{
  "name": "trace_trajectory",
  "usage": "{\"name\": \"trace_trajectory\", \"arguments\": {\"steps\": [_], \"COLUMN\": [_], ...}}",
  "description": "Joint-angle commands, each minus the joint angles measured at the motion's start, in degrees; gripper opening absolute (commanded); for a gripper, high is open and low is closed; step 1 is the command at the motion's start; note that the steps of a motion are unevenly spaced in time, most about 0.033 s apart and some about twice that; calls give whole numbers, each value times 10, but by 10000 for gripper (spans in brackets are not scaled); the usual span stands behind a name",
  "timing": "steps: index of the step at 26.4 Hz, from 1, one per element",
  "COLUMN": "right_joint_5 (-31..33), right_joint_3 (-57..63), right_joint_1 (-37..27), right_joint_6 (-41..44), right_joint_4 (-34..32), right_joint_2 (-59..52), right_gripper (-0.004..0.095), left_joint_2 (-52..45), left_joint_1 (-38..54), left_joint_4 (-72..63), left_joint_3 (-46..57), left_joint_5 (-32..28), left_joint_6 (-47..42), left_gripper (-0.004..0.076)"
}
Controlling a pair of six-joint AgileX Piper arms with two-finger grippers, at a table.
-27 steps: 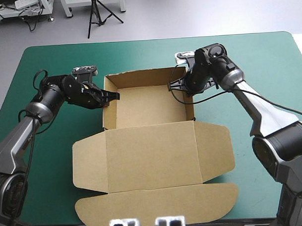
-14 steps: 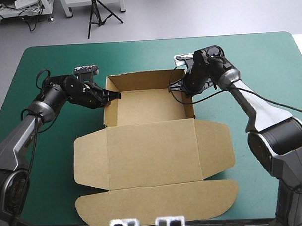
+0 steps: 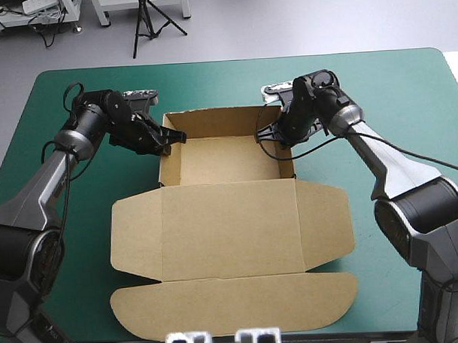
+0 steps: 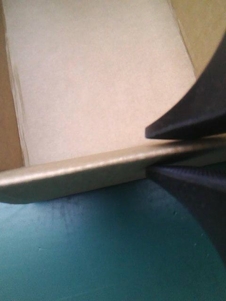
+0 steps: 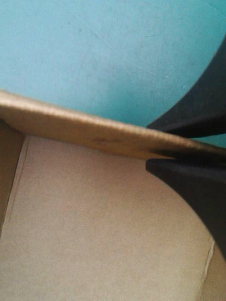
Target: Fold the box
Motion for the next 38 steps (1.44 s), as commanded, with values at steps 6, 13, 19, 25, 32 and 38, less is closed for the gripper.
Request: {"name": "trace_trajectory", "arguments": {"steps": [6,13,19,25,32,38], "right_joint_5": [-2,43,63,63,63,60], "right_joint_3": [-24,-92,-141,-168,-161,-73], "right_joint_1": [5,5,5,5,5,-19], "right_joint_6": [-11,-16,-16,-27,-5,-2], "right_joint_4": [6,-46,-54,-41,-28,-8], "right_joint_2": [-25,-25,-29,-51,-89,-86], "right_gripper": [361,365,365,365,365,360], "left_joint_2": [22,22,17,-17,-134,-285], "left_joint_1": [-2,-2,-2,-2,-3,-3], "left_joint_4": [-13,-9,1,-13,-8,21], "left_joint_3": [-89,-119,-200,-249,-249,-83], "left_joint_5": [74,97,134,134,135,134], "left_joint_6": [8,8,8,-40,-12,9], "left_gripper": [438,462,462,403,-10,-9]}}
